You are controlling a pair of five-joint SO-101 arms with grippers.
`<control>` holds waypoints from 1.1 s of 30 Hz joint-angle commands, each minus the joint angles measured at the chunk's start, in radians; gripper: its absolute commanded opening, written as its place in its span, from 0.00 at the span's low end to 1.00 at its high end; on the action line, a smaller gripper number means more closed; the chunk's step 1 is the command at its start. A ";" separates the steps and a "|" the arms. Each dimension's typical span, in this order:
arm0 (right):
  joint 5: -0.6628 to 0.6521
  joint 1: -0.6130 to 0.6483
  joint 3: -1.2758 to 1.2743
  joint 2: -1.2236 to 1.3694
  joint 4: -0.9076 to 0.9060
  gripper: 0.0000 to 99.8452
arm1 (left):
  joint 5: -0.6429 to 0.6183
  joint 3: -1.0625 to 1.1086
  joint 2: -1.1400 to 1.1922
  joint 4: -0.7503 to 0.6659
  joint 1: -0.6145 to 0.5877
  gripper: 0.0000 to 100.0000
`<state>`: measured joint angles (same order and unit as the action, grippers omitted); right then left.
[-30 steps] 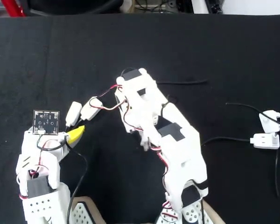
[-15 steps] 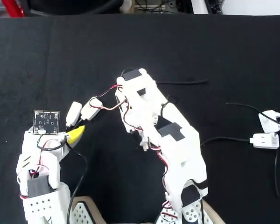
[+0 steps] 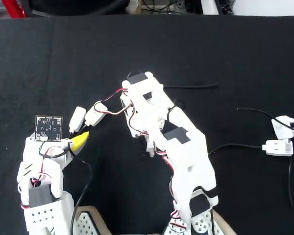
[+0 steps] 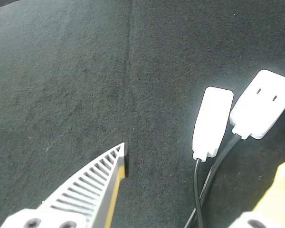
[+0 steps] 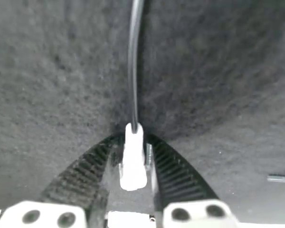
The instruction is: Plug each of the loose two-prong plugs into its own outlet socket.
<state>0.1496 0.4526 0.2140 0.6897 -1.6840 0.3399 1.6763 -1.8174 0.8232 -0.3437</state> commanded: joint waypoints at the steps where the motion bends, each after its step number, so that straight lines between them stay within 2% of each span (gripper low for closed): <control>1: 0.009 -0.014 0.050 -0.005 0.002 0.05 | 0.011 0.008 -0.006 0.006 -0.013 0.46; 7: 0.009 -0.006 0.070 -0.001 -0.064 0.05 | 0.011 0.008 -0.006 0.006 -0.012 0.46; 12: 0.014 -0.012 0.081 -0.002 -0.069 0.12 | 0.011 0.008 -0.006 0.006 -0.012 0.46; 22: 0.009 -0.014 0.081 -0.004 -0.071 0.12 | 0.011 0.008 -0.006 0.006 -0.012 0.46; 26: 0.008 -0.014 0.082 -0.005 -0.068 0.06 | 0.011 0.008 -0.006 0.006 -0.012 0.46; 33: 0.008 -0.014 0.076 -0.035 -0.068 0.06 | 0.011 0.008 -0.006 0.006 -0.012 0.46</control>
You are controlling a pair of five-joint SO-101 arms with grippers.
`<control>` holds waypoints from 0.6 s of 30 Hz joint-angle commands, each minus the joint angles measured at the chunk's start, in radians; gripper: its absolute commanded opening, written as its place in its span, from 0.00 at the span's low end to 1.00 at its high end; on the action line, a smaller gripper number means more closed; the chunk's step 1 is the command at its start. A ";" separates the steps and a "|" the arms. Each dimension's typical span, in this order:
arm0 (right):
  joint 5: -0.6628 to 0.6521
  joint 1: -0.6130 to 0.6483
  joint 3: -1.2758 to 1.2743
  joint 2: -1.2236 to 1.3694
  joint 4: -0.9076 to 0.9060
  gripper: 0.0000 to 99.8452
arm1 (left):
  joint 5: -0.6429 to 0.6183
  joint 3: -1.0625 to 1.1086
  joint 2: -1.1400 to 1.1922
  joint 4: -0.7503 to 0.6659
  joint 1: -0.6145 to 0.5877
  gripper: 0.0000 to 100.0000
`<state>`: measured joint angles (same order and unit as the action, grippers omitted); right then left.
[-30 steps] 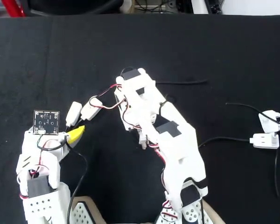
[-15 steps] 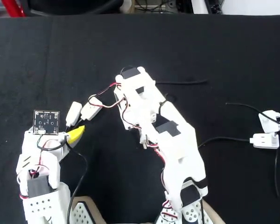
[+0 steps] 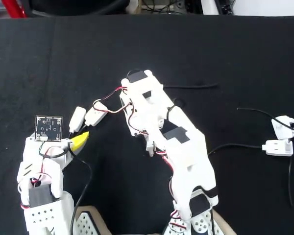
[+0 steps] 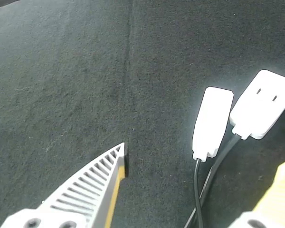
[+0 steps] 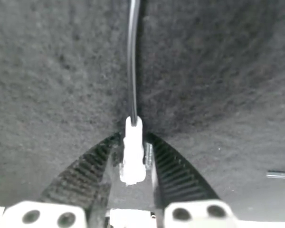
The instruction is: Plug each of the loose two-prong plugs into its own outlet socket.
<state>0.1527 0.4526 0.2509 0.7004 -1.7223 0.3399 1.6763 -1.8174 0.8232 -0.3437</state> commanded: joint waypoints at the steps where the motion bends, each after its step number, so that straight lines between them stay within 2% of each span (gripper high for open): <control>1: 0.005 -0.014 0.038 -0.050 -0.029 0.06 | 0.011 0.008 -0.006 0.006 -0.012 0.46; 5: 0.005 -0.014 0.036 -0.051 -0.018 0.03 | 0.011 0.008 -0.006 0.006 -0.010 0.46; 18: 0.005 -0.009 0.005 -0.056 -0.012 0.03 | 0.011 0.008 -0.006 0.006 -0.005 0.46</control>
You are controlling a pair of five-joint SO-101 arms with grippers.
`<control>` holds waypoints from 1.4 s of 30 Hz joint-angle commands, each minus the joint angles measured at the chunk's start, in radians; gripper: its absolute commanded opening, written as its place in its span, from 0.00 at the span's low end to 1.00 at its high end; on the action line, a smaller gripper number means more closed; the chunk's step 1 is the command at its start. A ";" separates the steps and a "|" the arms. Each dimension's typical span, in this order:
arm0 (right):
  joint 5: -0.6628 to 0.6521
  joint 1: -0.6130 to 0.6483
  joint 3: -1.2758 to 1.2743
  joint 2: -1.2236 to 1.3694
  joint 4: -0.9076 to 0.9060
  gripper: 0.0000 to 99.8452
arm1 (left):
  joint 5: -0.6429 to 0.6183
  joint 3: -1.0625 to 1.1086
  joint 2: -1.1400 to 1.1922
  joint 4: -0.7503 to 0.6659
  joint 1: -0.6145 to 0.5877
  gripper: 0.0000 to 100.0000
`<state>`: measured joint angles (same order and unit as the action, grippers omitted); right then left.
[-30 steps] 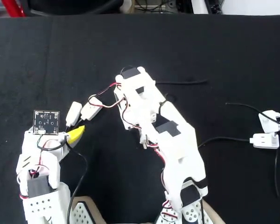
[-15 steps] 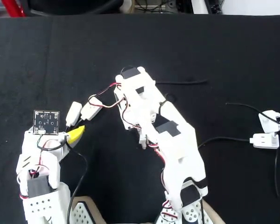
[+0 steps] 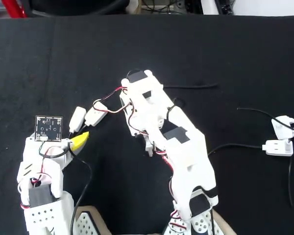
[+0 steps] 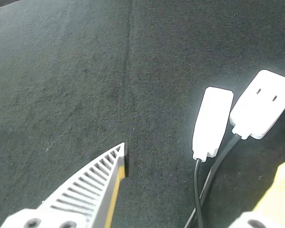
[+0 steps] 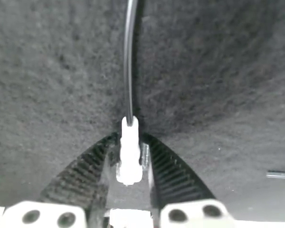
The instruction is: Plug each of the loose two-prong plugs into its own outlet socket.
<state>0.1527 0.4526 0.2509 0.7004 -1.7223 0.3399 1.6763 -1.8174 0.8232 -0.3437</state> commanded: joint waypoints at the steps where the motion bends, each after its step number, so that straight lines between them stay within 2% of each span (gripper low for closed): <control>1: 0.005 -0.009 -0.001 -0.056 -0.011 0.03 | 0.011 0.008 -0.006 0.006 -0.005 0.46; 6: 0.005 -0.012 -0.025 -0.119 -0.009 0.03 | 0.011 0.008 -0.006 0.006 -0.005 0.46; 11: 0.005 -0.009 -0.199 -0.346 0.072 0.03 | 0.011 0.008 -0.006 0.006 -0.005 0.46; 20: 0.011 0.035 -0.684 -0.863 0.552 0.01 | 0.006 0.008 -0.006 0.006 -0.004 0.46; 24: 0.035 0.095 -0.949 -1.046 0.895 0.01 | 0.005 0.008 -0.006 0.006 0.002 0.46; 28: 0.114 0.160 -1.207 -1.202 1.264 0.01 | 0.009 0.002 -0.006 0.038 0.067 0.46; 32: 0.118 0.181 -1.399 -1.366 1.534 0.01 | 0.012 -0.002 -0.006 0.064 0.131 0.46; 34: 0.126 0.186 -1.478 -1.449 1.628 0.01 | 0.012 -0.002 -0.006 0.063 0.151 0.46; 37: 0.210 0.209 -1.584 -1.570 1.717 0.01 | 0.012 -0.002 -0.006 0.063 0.194 0.46; 42: 0.281 0.284 -1.681 -1.719 1.734 0.01 | 0.012 -0.002 -0.006 0.057 0.260 0.46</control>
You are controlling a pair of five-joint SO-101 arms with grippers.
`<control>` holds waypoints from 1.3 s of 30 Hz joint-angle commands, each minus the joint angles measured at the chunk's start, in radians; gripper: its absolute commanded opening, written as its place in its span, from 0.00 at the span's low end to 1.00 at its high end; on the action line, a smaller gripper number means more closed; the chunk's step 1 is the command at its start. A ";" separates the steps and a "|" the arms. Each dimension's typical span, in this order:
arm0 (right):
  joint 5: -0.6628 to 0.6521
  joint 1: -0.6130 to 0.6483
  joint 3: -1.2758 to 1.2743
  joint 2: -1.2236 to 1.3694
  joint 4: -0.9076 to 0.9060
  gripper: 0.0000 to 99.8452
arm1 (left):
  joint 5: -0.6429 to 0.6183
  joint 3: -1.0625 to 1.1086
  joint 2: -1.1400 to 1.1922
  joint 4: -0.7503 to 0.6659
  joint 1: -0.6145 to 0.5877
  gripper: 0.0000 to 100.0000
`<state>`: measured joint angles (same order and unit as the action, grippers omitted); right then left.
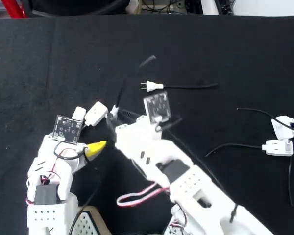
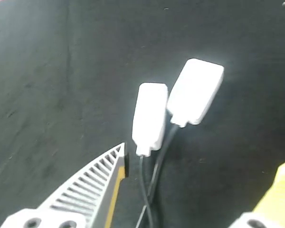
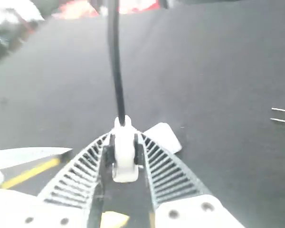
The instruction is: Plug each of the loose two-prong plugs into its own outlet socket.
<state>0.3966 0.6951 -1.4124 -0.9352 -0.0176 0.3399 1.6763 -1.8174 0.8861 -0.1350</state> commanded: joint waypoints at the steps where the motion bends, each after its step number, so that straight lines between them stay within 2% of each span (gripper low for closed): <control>1: 0.048 0.063 -0.030 -0.099 0.029 0.01 | 0.012 -0.001 -0.006 -0.018 0.059 0.46; 6: 0.066 0.158 -0.050 -0.102 -0.026 0.01 | 0.005 0.010 -0.006 -0.081 0.062 0.46; 15: 0.057 0.196 0.148 -0.097 -0.474 0.01 | 0.012 0.022 -0.006 -0.101 0.059 0.46; 25: -0.028 0.193 0.162 -0.091 -0.511 0.01 | 0.014 0.024 -0.006 -0.098 0.059 0.46; 31: -0.081 0.192 0.220 -0.091 -0.621 0.01 | 0.014 0.024 -0.006 -0.097 0.059 0.46; 34: -0.098 0.132 0.246 -0.090 -0.640 0.01 | 0.014 0.024 -0.006 -0.095 0.059 0.46; 39: -0.161 -0.083 0.300 -0.090 -0.657 0.01 | 0.031 0.024 -0.006 -0.092 0.021 0.46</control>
<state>0.2708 0.7227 -1.1853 -1.0180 -0.6621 0.3491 1.6794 -1.8159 0.8186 -0.0844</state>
